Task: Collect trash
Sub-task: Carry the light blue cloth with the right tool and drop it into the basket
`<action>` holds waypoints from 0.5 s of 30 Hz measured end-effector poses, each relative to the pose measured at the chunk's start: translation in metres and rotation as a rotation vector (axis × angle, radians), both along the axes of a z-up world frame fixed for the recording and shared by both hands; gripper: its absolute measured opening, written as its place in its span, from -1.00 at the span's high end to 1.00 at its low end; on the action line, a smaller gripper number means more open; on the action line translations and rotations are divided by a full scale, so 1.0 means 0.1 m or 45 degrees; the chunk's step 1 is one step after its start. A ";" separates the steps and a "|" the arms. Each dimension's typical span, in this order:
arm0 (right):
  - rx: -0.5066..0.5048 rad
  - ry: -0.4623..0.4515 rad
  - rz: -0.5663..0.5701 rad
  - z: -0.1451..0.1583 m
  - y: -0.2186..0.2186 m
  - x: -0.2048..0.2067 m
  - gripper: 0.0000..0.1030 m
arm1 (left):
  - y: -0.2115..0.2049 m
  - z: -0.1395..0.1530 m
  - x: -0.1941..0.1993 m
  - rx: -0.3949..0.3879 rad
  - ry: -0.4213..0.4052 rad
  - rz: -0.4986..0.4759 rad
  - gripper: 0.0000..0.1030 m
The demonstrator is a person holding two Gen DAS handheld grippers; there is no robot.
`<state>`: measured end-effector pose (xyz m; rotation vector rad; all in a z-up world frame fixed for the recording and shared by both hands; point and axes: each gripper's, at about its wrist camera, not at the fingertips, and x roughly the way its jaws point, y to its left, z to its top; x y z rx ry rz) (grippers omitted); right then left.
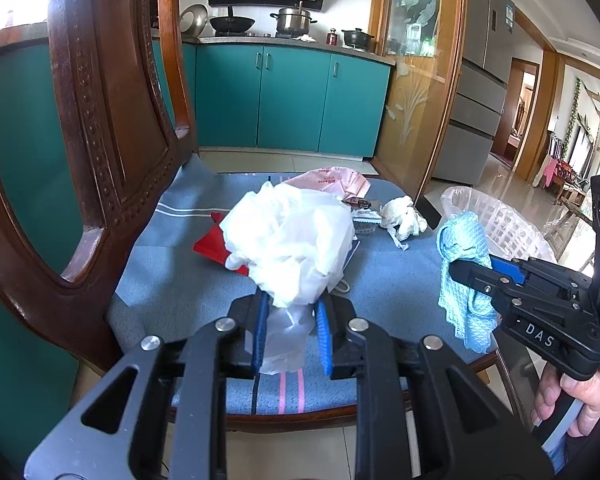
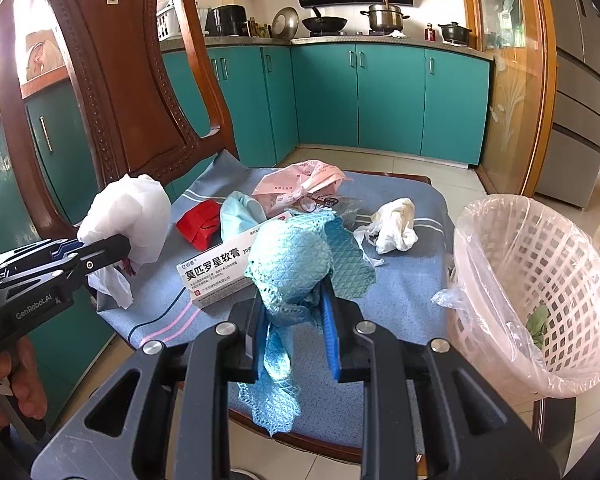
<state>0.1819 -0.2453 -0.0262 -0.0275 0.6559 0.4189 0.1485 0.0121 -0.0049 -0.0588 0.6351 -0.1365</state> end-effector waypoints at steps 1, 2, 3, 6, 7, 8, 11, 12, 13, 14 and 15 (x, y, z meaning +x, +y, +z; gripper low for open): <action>-0.001 0.000 0.002 0.00 0.00 0.00 0.53 | 0.00 0.00 0.00 0.001 0.001 -0.002 0.58; -0.003 0.000 0.005 -0.01 0.01 0.00 0.53 | 0.00 0.00 0.00 0.003 0.004 -0.003 0.58; -0.005 0.001 0.007 -0.02 0.01 0.00 0.53 | -0.01 0.00 0.00 0.004 0.005 -0.004 0.58; -0.010 0.008 0.010 -0.03 0.01 0.02 0.53 | -0.02 -0.01 0.01 0.006 0.005 -0.002 0.58; -0.012 0.009 0.009 -0.04 0.01 0.02 0.53 | -0.02 -0.01 0.01 0.005 0.004 -0.001 0.57; -0.010 0.005 0.004 -0.04 0.00 0.03 0.53 | -0.02 -0.01 0.01 0.004 0.003 0.000 0.57; 0.033 -0.056 -0.052 0.07 -0.13 0.01 0.53 | -0.02 -0.01 0.00 0.002 0.004 0.001 0.58; 0.072 -0.101 -0.105 0.15 -0.26 0.02 0.53 | -0.02 -0.01 0.00 0.003 0.004 -0.001 0.58; 0.114 -0.151 -0.174 0.24 -0.42 0.04 0.53 | -0.02 -0.02 0.00 0.004 0.004 -0.002 0.58; 0.143 -0.190 -0.239 0.29 -0.55 0.05 0.51 | -0.02 -0.02 -0.01 0.005 0.005 -0.002 0.58; 0.178 -0.244 -0.364 0.36 -0.79 0.08 0.38 | -0.02 -0.02 -0.01 0.004 0.006 -0.004 0.58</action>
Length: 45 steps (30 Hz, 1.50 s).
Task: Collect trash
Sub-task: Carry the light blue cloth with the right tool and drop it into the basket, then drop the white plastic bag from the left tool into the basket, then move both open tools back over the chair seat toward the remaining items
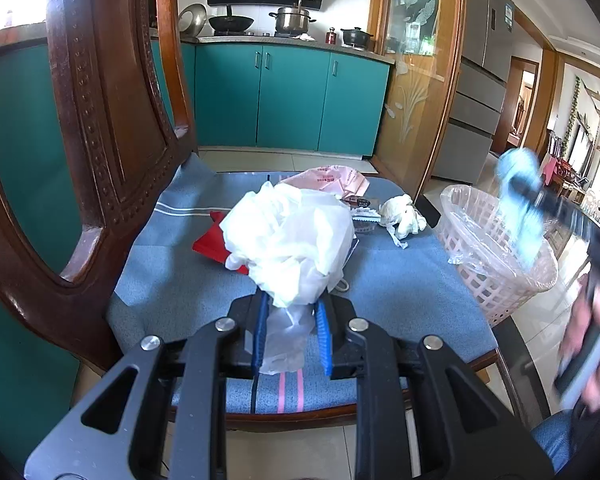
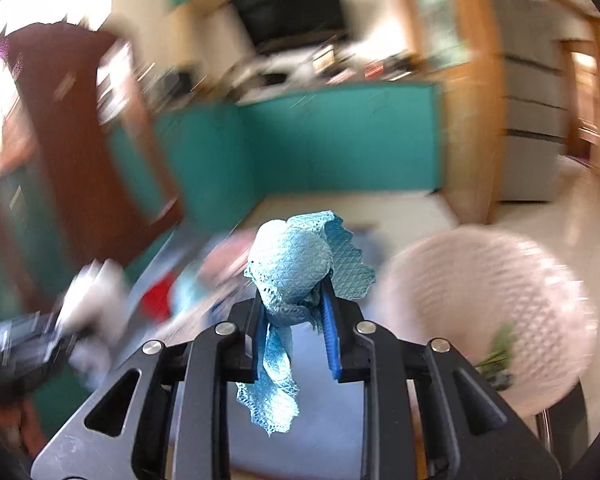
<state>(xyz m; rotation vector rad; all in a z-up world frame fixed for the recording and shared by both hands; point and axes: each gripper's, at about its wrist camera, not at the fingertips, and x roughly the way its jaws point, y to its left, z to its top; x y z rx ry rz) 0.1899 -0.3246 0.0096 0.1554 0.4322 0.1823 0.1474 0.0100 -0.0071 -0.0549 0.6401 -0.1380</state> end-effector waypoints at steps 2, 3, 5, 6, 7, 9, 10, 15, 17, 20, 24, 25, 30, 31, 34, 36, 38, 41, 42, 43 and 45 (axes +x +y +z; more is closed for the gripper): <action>0.062 -0.051 -0.219 0.01 -0.42 0.06 -0.41 | 0.00 -0.01 0.00 0.002 0.002 -0.004 0.58; 0.085 -0.040 -0.310 -0.03 -0.59 0.09 -0.81 | 0.00 -0.01 0.00 0.004 0.004 -0.007 0.58; 0.152 -0.003 -0.429 -0.12 -0.87 0.09 -0.83 | -0.02 -0.01 0.01 0.006 0.009 -0.012 0.58; 0.196 0.007 -0.450 -0.13 -0.96 0.07 -0.83 | -0.02 -0.01 0.02 0.004 0.009 -0.015 0.58; 0.261 0.009 -0.462 -0.14 -1.05 0.02 -0.84 | -0.04 0.00 0.02 0.002 0.007 -0.021 0.58; 0.350 -0.020 -0.494 -0.12 -1.18 -0.10 -0.88 | -0.08 0.00 0.02 0.004 0.006 -0.034 0.58; 0.363 -0.047 -0.513 -0.10 -1.21 -0.15 -0.89 | -0.14 0.00 0.02 0.006 0.007 -0.051 0.58; 0.409 -0.200 -0.676 0.02 -1.37 -0.41 -0.91 | -0.53 0.08 0.14 -0.064 0.026 -0.176 0.58; 0.428 -0.247 -0.733 0.05 -1.44 -0.50 -0.91 | -0.89 0.22 0.23 -0.065 -0.007 -0.276 0.58; 0.465 -0.298 -0.807 0.07 -1.52 -0.61 -0.91 | -1.59 0.48 0.44 -0.116 -0.064 -0.459 0.58; 0.493 -0.355 -0.873 0.07 -1.58 -0.73 -0.91 | -2.34 0.61 0.78 -0.180 -0.040 -0.558 -0.92; 0.496 -0.364 -0.878 0.08 -1.59 -0.74 -0.91 | -2.43 0.59 0.81 -0.131 -0.059 -0.472 -0.93; 0.459 -0.302 -0.785 0.02 -1.52 -0.64 -0.91 | -2.11 0.41 0.66 -0.067 -0.048 -0.371 -0.93; 0.446 -0.289 -0.758 0.02 -1.49 -0.61 -0.91 | -1.92 0.38 0.58 -0.023 -0.045 -0.330 -0.93; 0.330 -0.172 -0.606 0.01 -1.25 -0.41 -0.91 | -1.31 0.36 0.29 0.047 -0.058 -0.223 -0.93; 0.254 -0.098 -0.483 -0.01 -1.03 -0.28 -0.91 | -0.92 0.36 0.12 0.052 -0.075 -0.135 -0.93; 0.128 -0.021 -0.347 -0.06 -0.70 -0.16 -0.91 | -0.48 0.33 -0.05 0.022 -0.086 -0.031 -0.93; -0.015 0.073 -0.130 -0.15 -0.23 -0.10 -0.91 | 0.01 0.18 -0.24 -0.055 -0.063 0.111 -0.93; -0.054 0.094 -0.087 -0.16 -0.10 -0.10 -0.91 | 0.11 0.12 -0.24 -0.079 -0.030 0.130 -0.93; -0.096 0.110 -0.049 -0.18 0.03 -0.11 -0.91 | 0.19 0.06 -0.24 -0.094 0.022 0.135 -0.93; -0.133 0.115 -0.002 -0.20 0.21 -0.16 -0.91 | 0.25 0.03 -0.24 -0.092 0.026 0.133 -0.93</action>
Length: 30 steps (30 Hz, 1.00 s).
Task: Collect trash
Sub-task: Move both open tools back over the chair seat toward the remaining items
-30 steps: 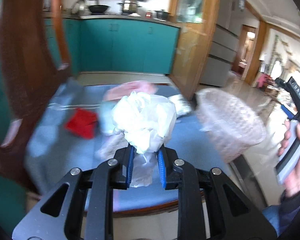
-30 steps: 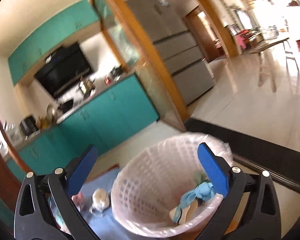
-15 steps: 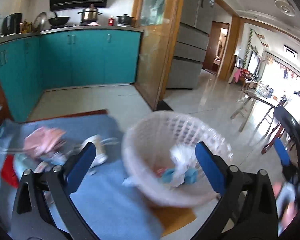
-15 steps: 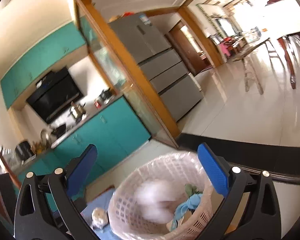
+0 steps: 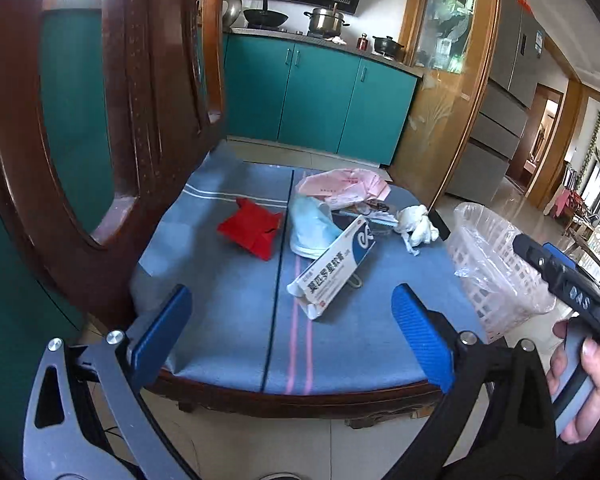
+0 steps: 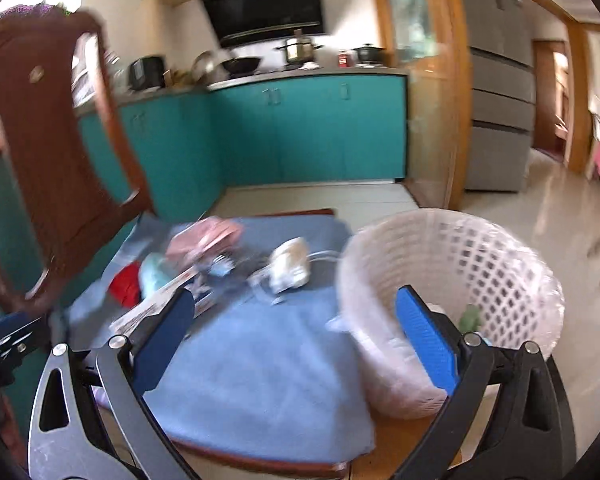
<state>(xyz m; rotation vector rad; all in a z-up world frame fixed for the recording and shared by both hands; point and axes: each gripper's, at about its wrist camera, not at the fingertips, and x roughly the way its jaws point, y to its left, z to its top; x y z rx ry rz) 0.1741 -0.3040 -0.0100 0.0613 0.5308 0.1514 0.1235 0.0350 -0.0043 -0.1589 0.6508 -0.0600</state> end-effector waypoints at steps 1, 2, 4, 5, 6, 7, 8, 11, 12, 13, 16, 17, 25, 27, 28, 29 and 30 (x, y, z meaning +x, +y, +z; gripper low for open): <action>-0.008 0.004 0.020 0.00 0.07 0.00 -0.91 | 0.00 0.00 0.01 0.021 -0.014 -0.004 -0.93; -0.015 0.004 0.043 0.00 0.13 -0.03 -0.91 | 0.00 -0.02 0.01 0.040 -0.013 -0.008 -0.93; -0.031 0.001 0.053 -0.01 0.20 -0.06 -0.91 | -0.02 -0.05 0.01 0.059 0.006 -0.030 -0.93; -0.034 0.003 0.055 -0.01 0.21 -0.07 -0.91 | -0.04 -0.06 0.00 0.059 0.010 -0.049 -0.93; -0.030 0.005 0.057 0.00 0.21 -0.08 -0.91 | -0.05 -0.05 -0.02 0.061 0.006 -0.058 -0.93; -0.023 0.009 0.055 -0.01 0.22 -0.09 -0.91 | -0.08 -0.04 -0.01 0.063 0.000 -0.066 -0.93; -0.017 0.014 0.054 -0.01 0.23 -0.07 -0.91 | -0.08 -0.02 -0.02 0.063 -0.006 -0.073 -0.93; -0.026 0.021 0.053 -0.02 0.28 -0.05 -0.91 | -0.13 -0.03 0.00 0.063 -0.006 -0.073 -0.93; -0.029 0.025 0.054 -0.02 0.29 -0.05 -0.91 | -0.13 -0.02 0.00 0.058 -0.004 -0.069 -0.93; -0.030 0.028 0.054 -0.02 0.29 -0.03 -0.91 | -0.13 -0.03 0.02 0.056 -0.001 -0.066 -0.93; -0.035 0.033 0.058 -0.04 0.30 -0.02 -0.91 | -0.13 -0.06 0.04 0.058 0.009 -0.056 -0.93; -0.035 0.033 0.059 -0.04 0.30 -0.03 -0.91 | -0.13 -0.07 0.05 0.061 0.011 -0.054 -0.93; -0.030 0.044 0.059 -0.06 0.28 -0.03 -0.91 | -0.18 -0.09 0.09 0.069 0.019 -0.067 -0.93; -0.027 0.046 0.058 -0.07 0.27 -0.03 -0.91 | -0.19 -0.11 0.10 0.075 0.020 -0.071 -0.93; -0.027 0.049 0.059 -0.07 0.27 -0.03 -0.91 | -0.20 -0.11 0.10 0.078 0.023 -0.073 -0.93; -0.027 0.050 0.059 -0.07 0.27 -0.03 -0.91 | -0.21 -0.12 0.10 0.082 0.025 -0.074 -0.93; -0.027 0.052 0.060 -0.07 0.27 -0.03 -0.91 | -0.21 -0.13 0.11 0.085 0.027 -0.073 -0.93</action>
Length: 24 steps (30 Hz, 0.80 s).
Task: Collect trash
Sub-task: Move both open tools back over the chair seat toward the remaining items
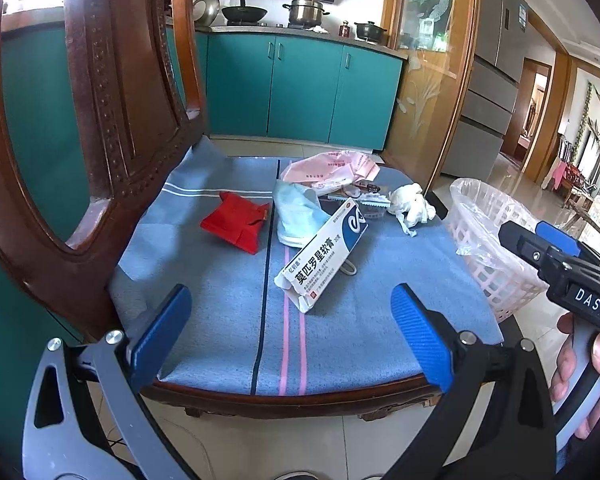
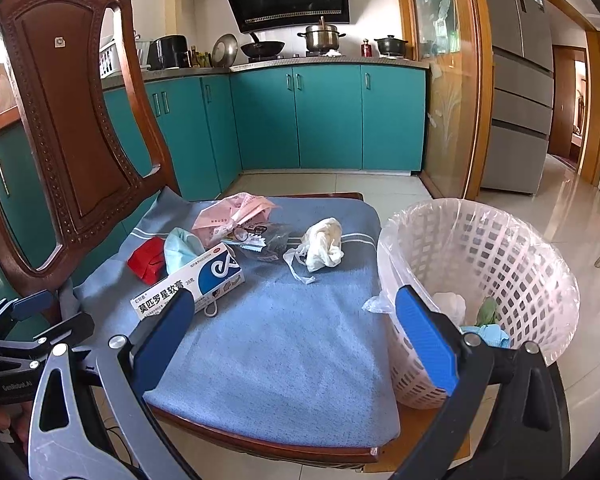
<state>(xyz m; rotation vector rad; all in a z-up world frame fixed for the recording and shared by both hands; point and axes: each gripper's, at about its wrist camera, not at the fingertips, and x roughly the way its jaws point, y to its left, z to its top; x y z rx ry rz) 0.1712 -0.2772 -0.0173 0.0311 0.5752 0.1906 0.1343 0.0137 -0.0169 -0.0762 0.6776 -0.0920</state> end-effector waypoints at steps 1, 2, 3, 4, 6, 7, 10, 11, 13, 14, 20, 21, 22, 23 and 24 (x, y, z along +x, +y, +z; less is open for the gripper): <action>0.000 0.002 0.002 0.00 0.00 0.00 -0.91 | 0.00 -0.01 0.00 0.003 0.001 0.000 -0.93; 0.000 0.002 0.004 0.00 0.00 0.00 -0.91 | -0.01 -0.01 0.01 0.006 0.002 -0.001 -0.93; -0.002 0.003 0.005 0.00 0.00 0.00 -0.91 | -0.01 -0.02 0.01 0.007 0.003 -0.002 -0.93; -0.004 0.004 0.007 0.00 0.00 0.00 -0.91 | -0.01 -0.02 0.02 0.007 0.005 -0.004 -0.93; -0.005 0.005 0.010 0.00 0.00 0.00 -0.91 | -0.02 -0.03 0.03 0.009 0.011 -0.007 -0.93; -0.005 0.005 0.008 0.00 0.00 0.00 -0.91 | -0.03 -0.04 0.03 0.011 0.013 -0.008 -0.93; -0.003 0.005 0.008 0.00 -0.01 -0.01 -0.91 | -0.05 -0.05 0.06 0.018 0.016 -0.010 -0.93; -0.005 0.005 0.009 0.00 -0.01 0.00 -0.91 | -0.05 -0.06 0.08 0.021 0.018 -0.009 -0.93; -0.009 0.009 0.013 0.00 0.00 0.00 -0.91 | -0.07 -0.08 0.12 0.029 0.026 -0.010 -0.93; -0.012 0.010 0.015 -0.01 0.00 0.01 -0.91 | -0.08 -0.10 0.14 0.033 0.030 -0.013 -0.93; -0.040 0.034 0.028 -0.06 0.03 0.11 -0.91 | -0.18 -0.23 0.34 0.100 0.060 -0.037 -0.93; -0.049 0.037 0.028 -0.06 0.04 0.14 -0.91 | -0.20 -0.26 0.38 0.115 0.071 -0.042 -0.93; -0.057 0.040 0.029 -0.07 0.04 0.17 -0.91 | -0.21 -0.28 0.41 0.121 0.076 -0.047 -0.93; -0.072 0.048 0.030 -0.09 0.06 0.22 -0.91 | -0.23 -0.31 0.45 0.128 0.080 -0.052 -0.93; -0.085 0.055 0.027 -0.11 0.07 0.28 -0.91 | -0.24 -0.33 0.49 0.134 0.086 -0.058 -0.93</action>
